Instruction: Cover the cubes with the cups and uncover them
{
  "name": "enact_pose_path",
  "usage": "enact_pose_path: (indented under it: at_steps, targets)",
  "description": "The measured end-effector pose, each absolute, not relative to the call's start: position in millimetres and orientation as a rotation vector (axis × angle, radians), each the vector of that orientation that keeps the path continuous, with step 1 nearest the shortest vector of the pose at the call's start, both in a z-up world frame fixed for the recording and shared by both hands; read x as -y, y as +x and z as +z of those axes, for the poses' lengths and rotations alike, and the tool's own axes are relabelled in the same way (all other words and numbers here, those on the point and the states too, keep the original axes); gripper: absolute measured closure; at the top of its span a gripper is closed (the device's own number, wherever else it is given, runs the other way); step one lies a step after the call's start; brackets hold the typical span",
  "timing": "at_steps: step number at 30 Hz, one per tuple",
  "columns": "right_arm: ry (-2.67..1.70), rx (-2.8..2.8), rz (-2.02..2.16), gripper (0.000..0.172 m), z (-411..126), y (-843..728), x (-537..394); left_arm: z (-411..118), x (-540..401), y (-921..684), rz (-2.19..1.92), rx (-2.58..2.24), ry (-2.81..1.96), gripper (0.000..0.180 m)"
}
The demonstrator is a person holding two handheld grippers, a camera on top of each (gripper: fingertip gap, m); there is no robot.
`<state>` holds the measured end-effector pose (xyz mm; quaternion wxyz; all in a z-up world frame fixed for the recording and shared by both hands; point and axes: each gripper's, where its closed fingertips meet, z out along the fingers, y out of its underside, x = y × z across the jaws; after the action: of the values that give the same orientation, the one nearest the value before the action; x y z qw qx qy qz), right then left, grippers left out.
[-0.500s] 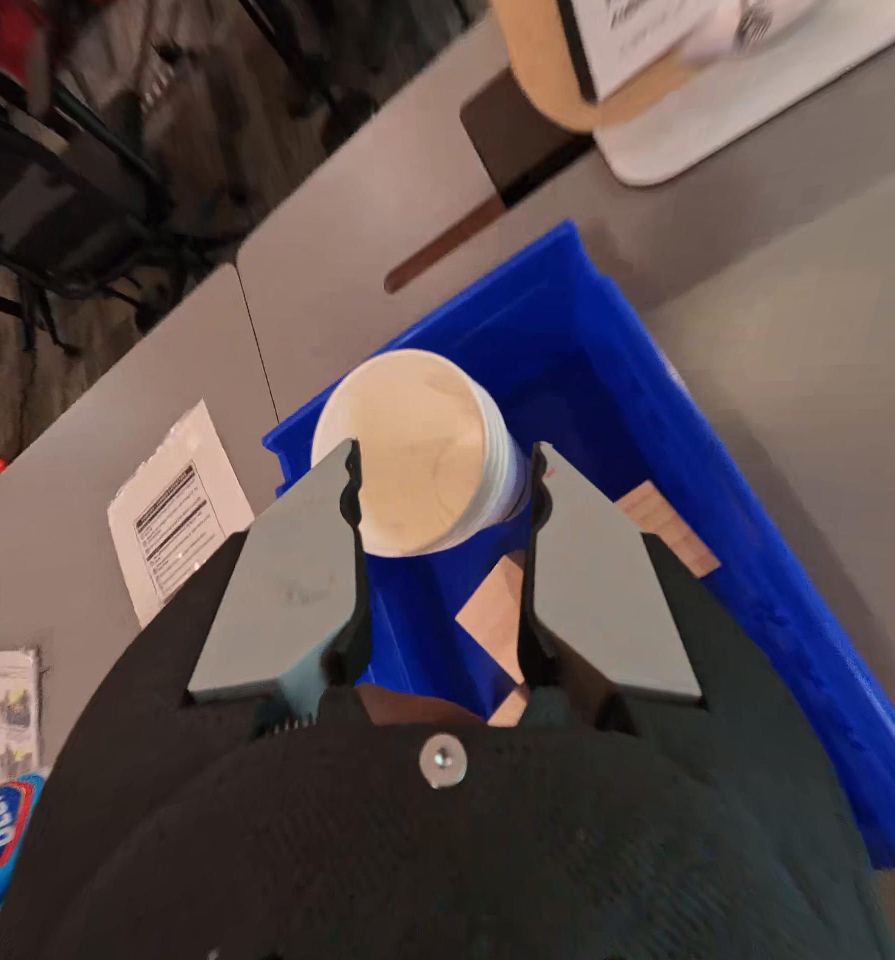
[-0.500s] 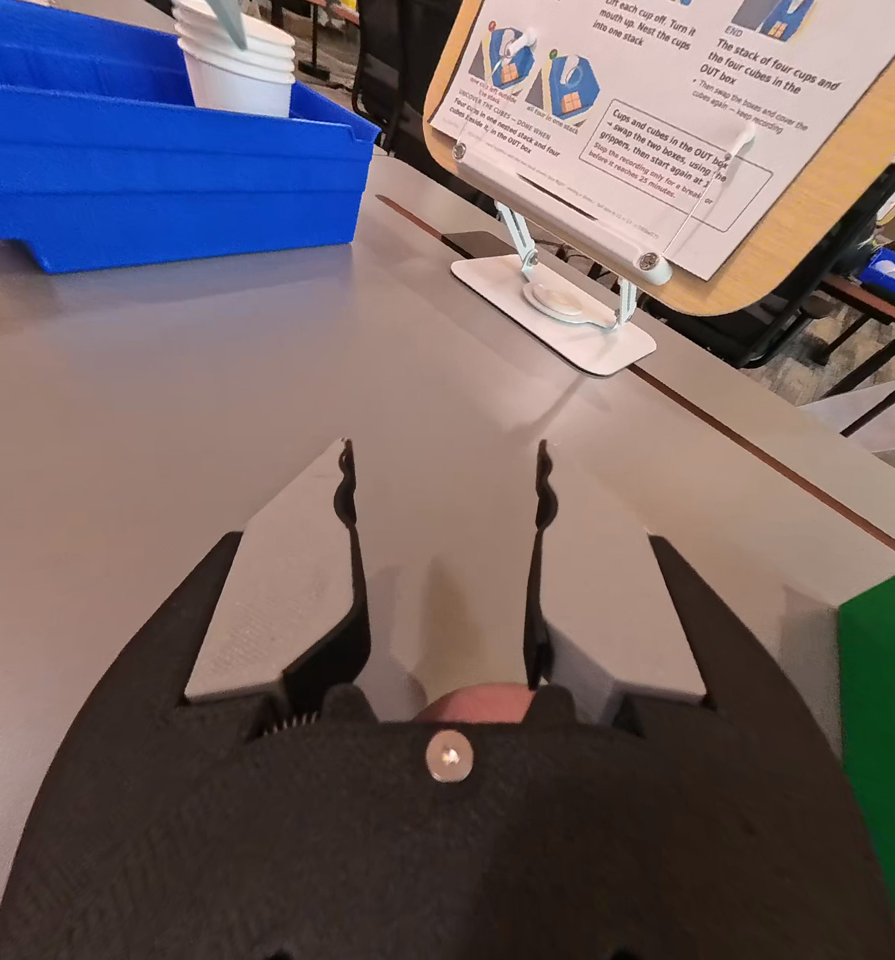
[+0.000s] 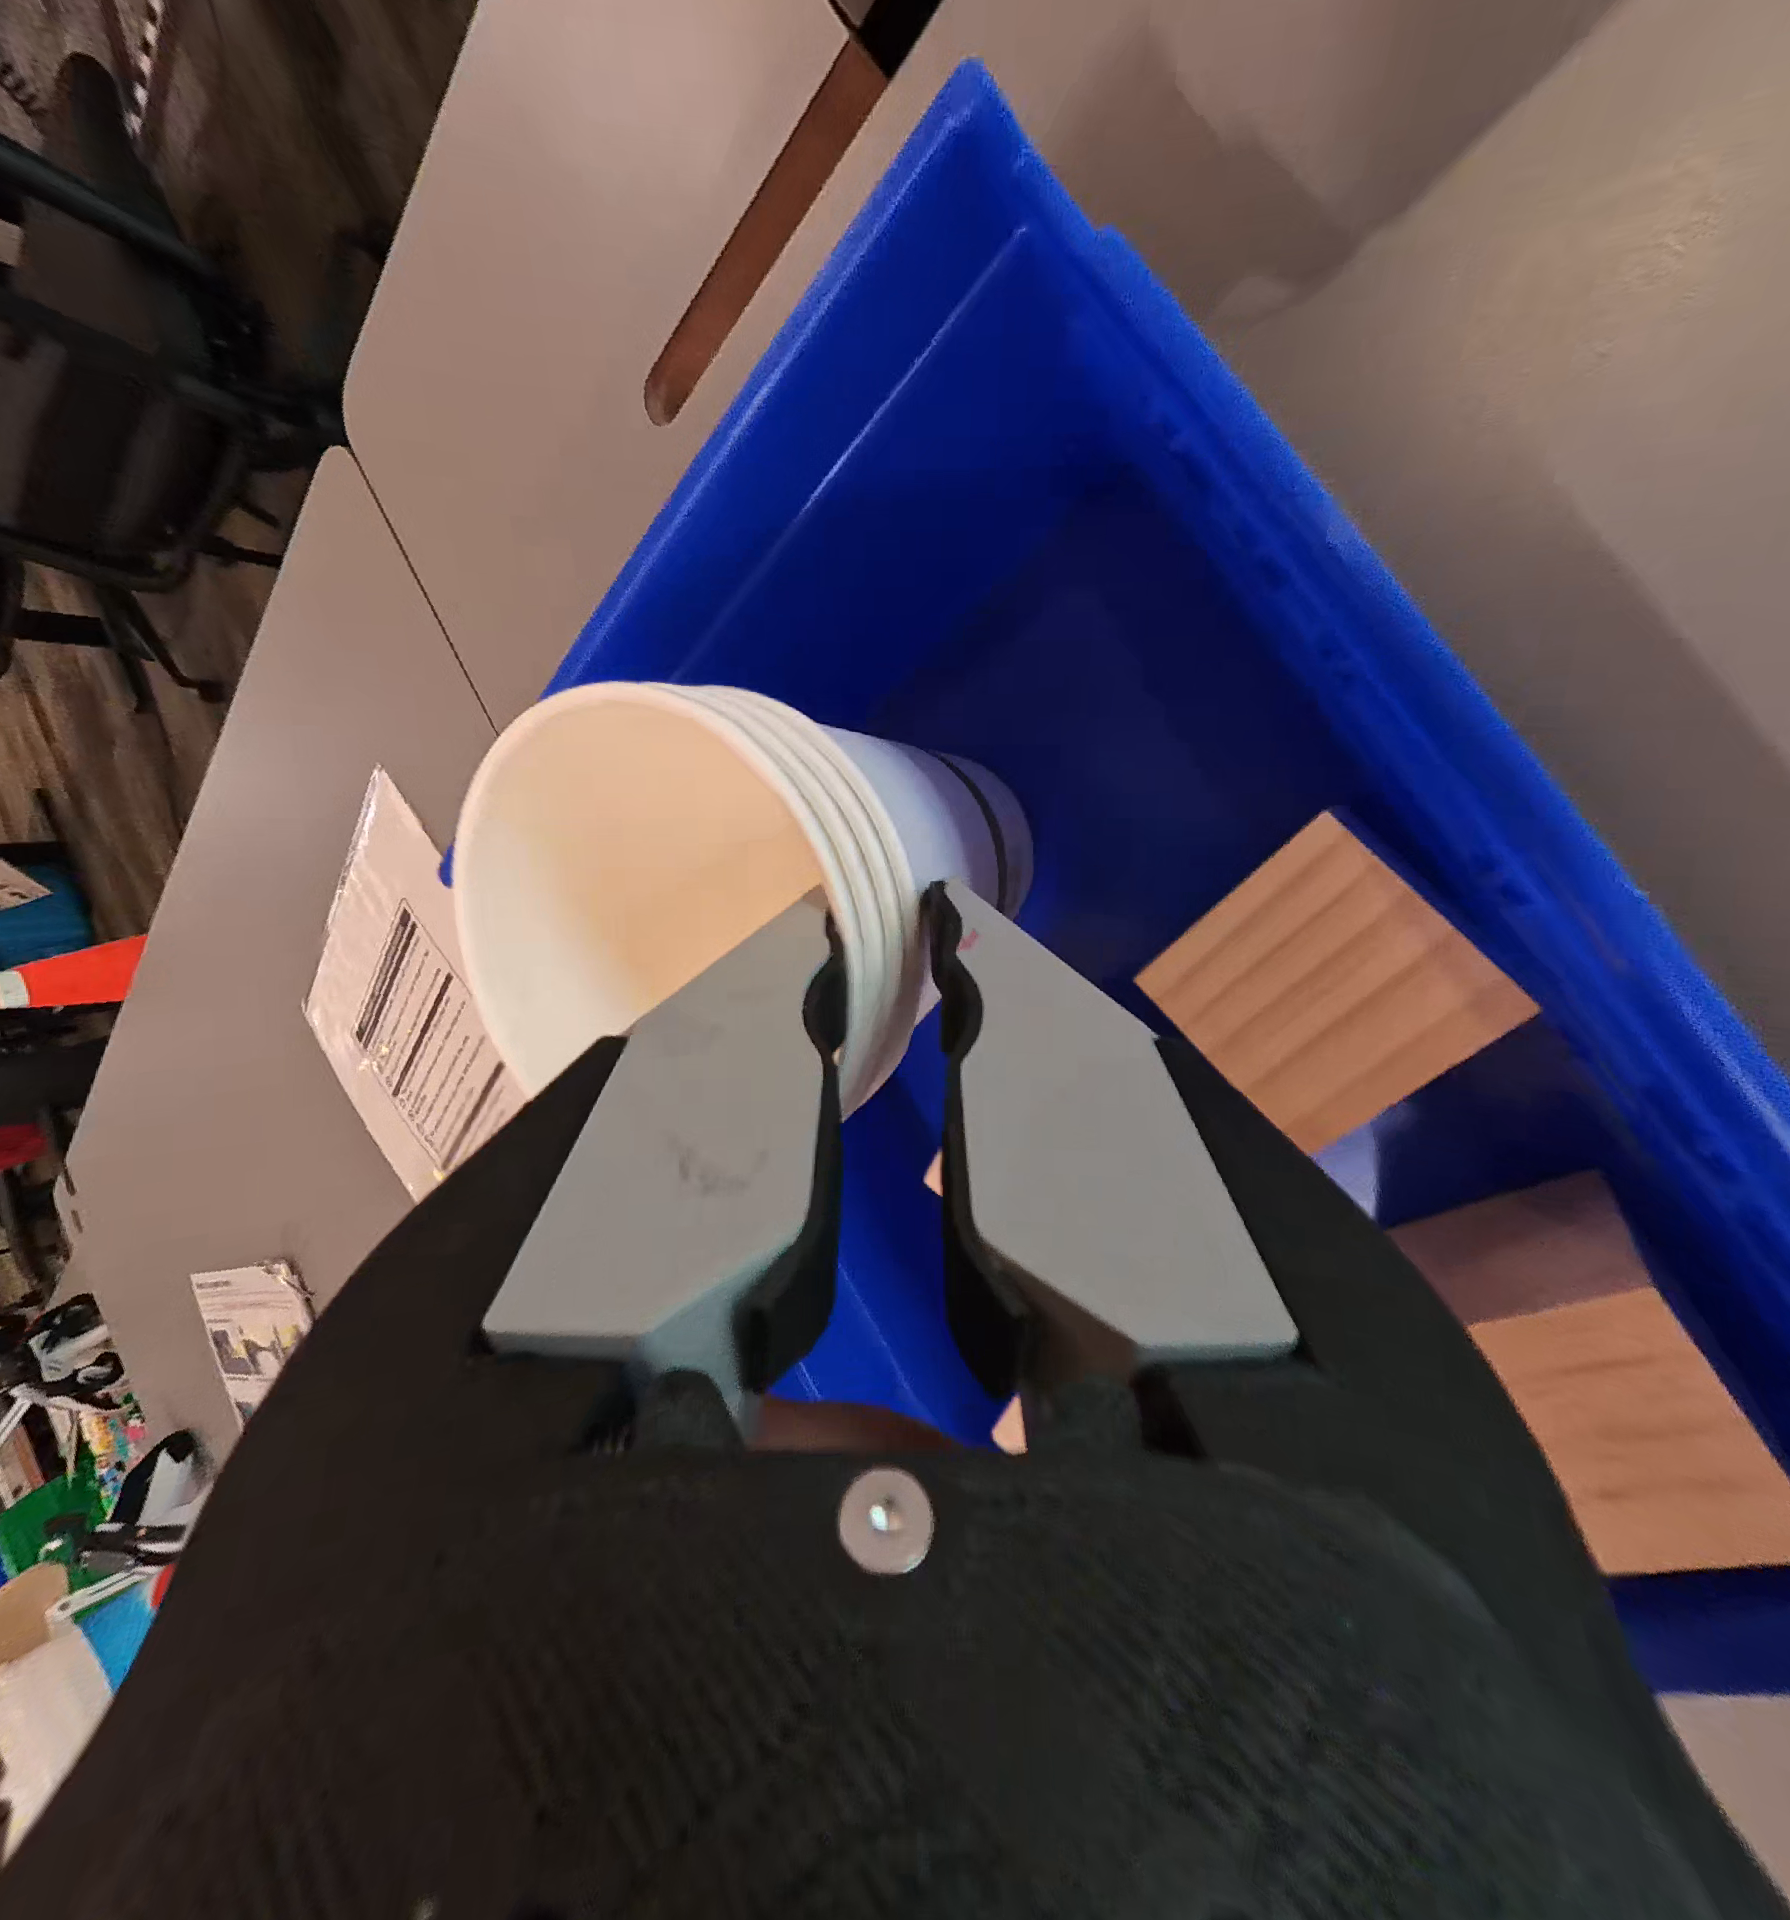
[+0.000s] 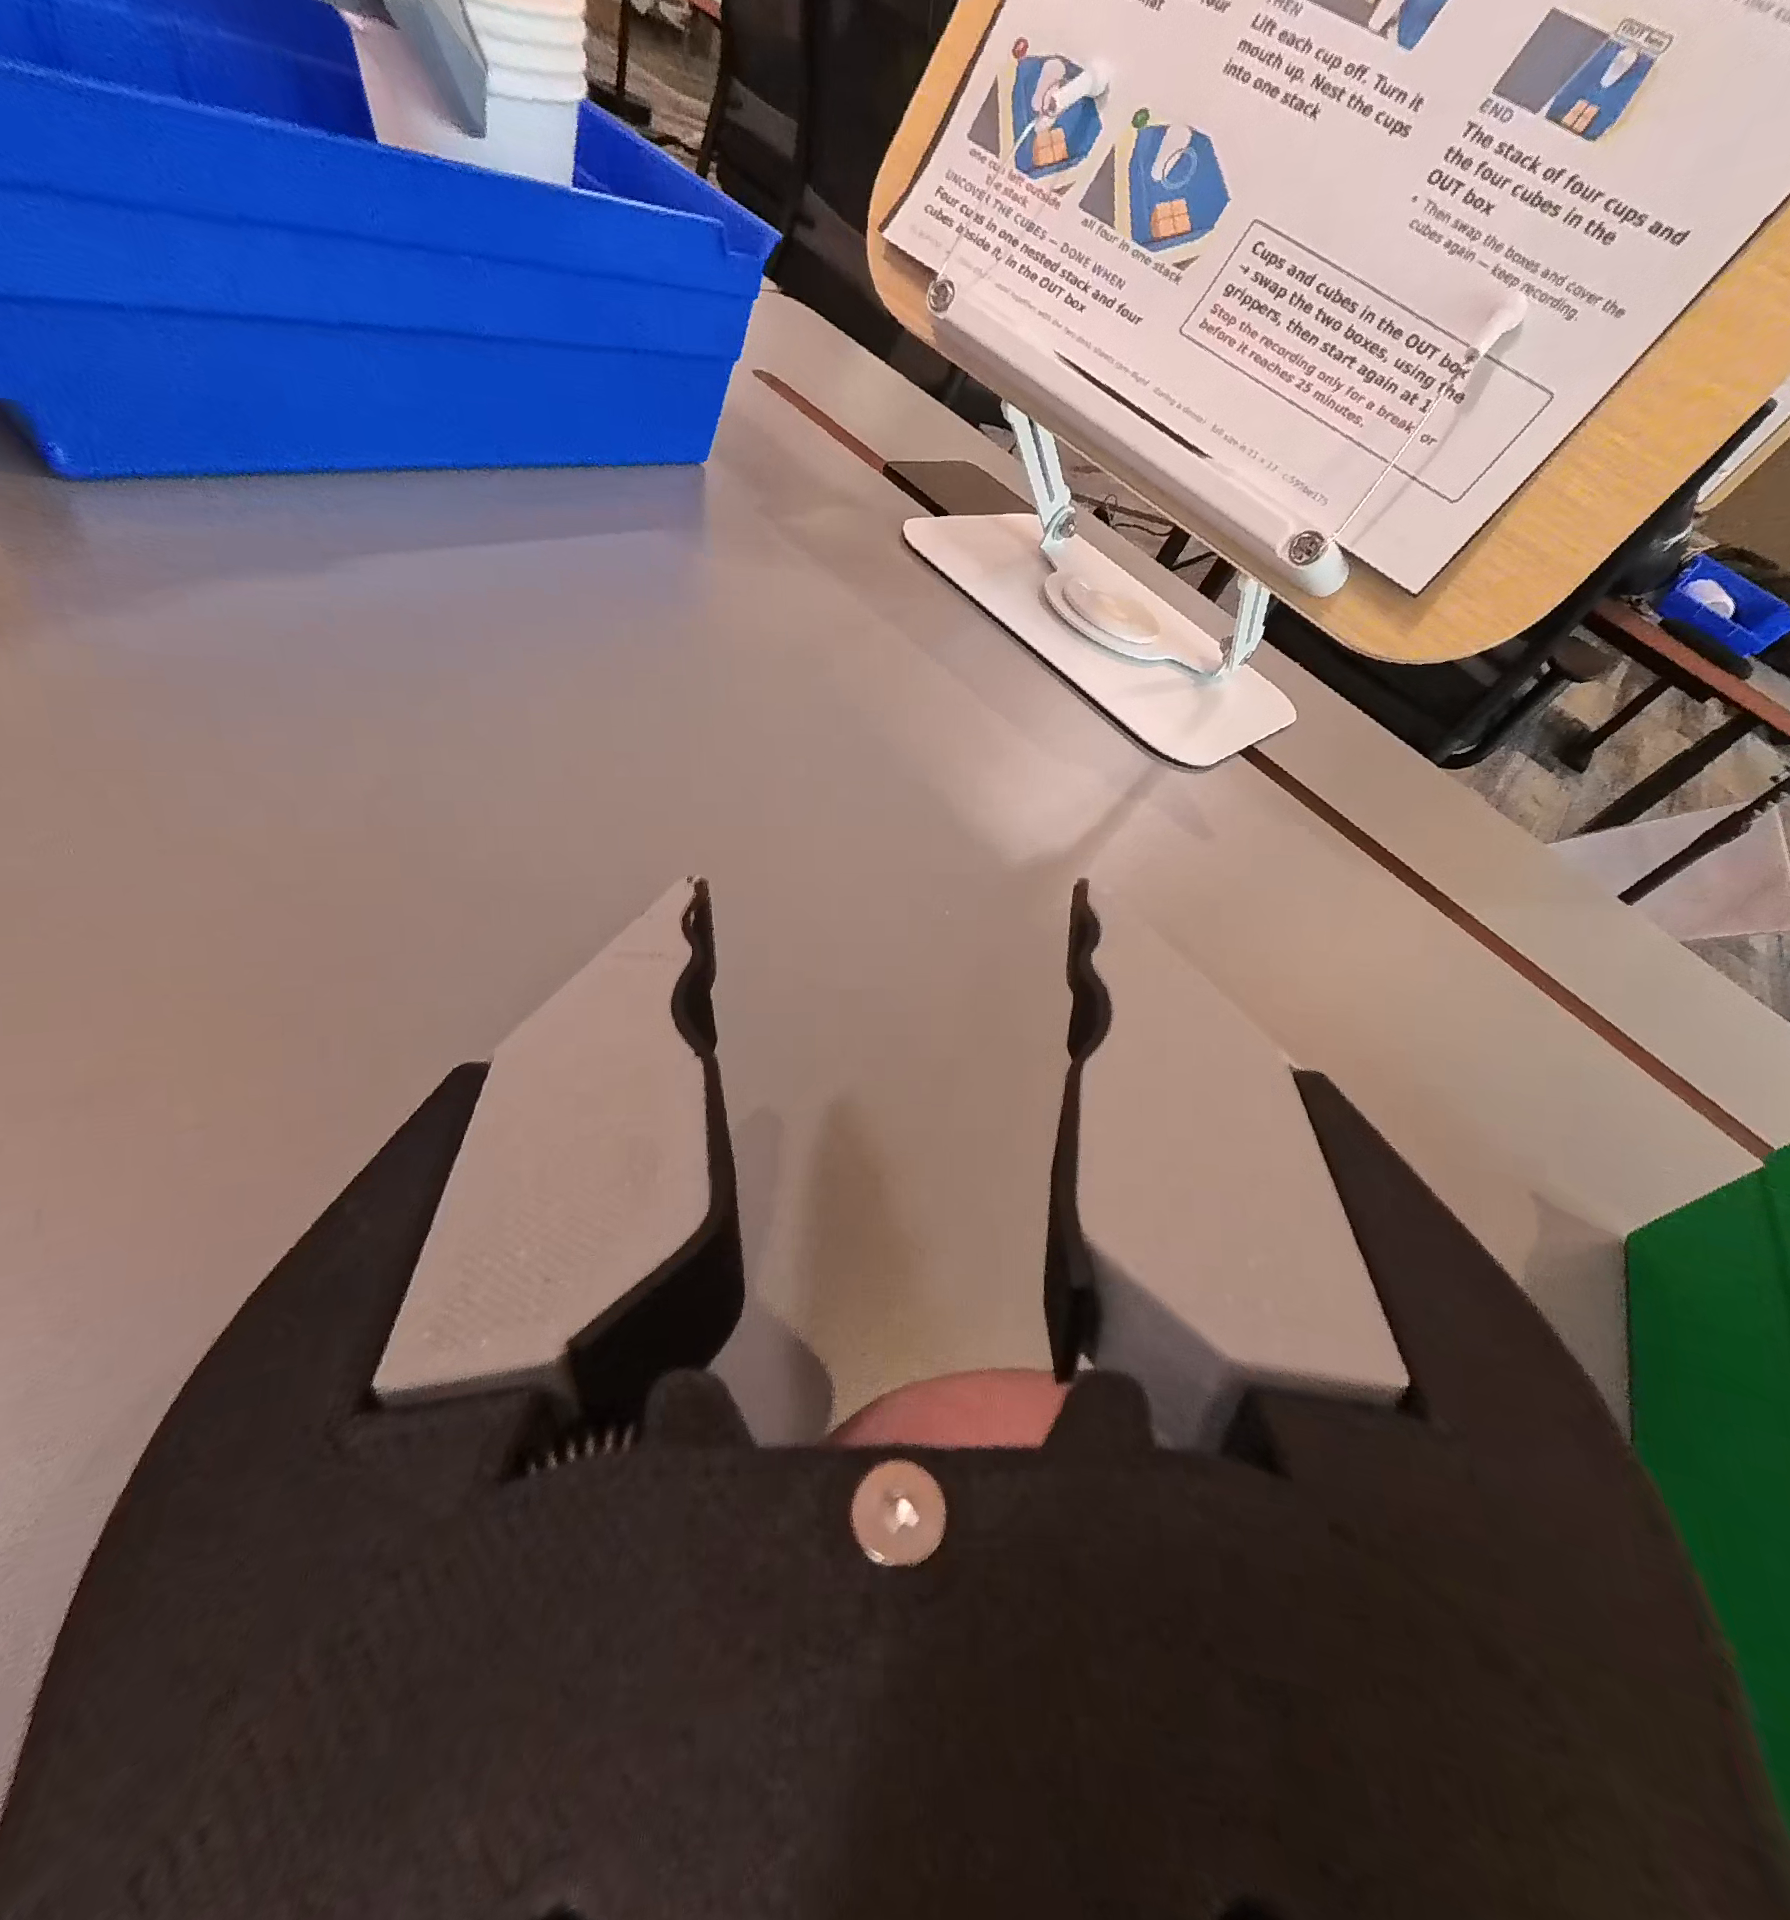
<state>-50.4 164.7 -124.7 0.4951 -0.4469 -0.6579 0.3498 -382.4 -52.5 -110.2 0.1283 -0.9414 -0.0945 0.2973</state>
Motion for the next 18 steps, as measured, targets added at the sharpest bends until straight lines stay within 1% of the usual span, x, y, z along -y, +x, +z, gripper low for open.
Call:
enact_pose_path:
  at_steps: [2, 9, 11, 13, 17, 18]
  targets:
    - [-1.082, 1.587, 0.854, 0.107, -123.9, -50.2, -164.9, -112.5, 52.1, -371.4, 0.812, 0.278, -2.749, 0.172]
    - [-1.095, 1.577, 0.845, 0.108, -124.7, -50.4, -171.2, -108.4, 64.3, -356.9, 0.811, 0.275, -2.796, 0.174]
    - [-1.094, 1.573, 0.849, 0.108, -123.4, -50.2, -171.3, -106.4, 65.0, -358.0, 0.847, 0.267, -2.792, 0.171]
    - [-1.087, 1.569, 0.848, 0.108, -121.7, -49.8, -171.0, -103.7, 67.5, -363.1, 0.906, 0.285, -2.791, 0.163]
    - [-1.079, 1.573, 0.847, 0.108, -121.2, -49.6, -169.7, -99.9, 64.6, -365.7, 0.897, 0.321, -2.760, 0.161]
    - [-1.077, 1.576, 0.847, 0.108, -121.4, -49.7, -169.2, -96.6, 64.9, -368.1, 0.920, 0.338, -2.741, 0.157]
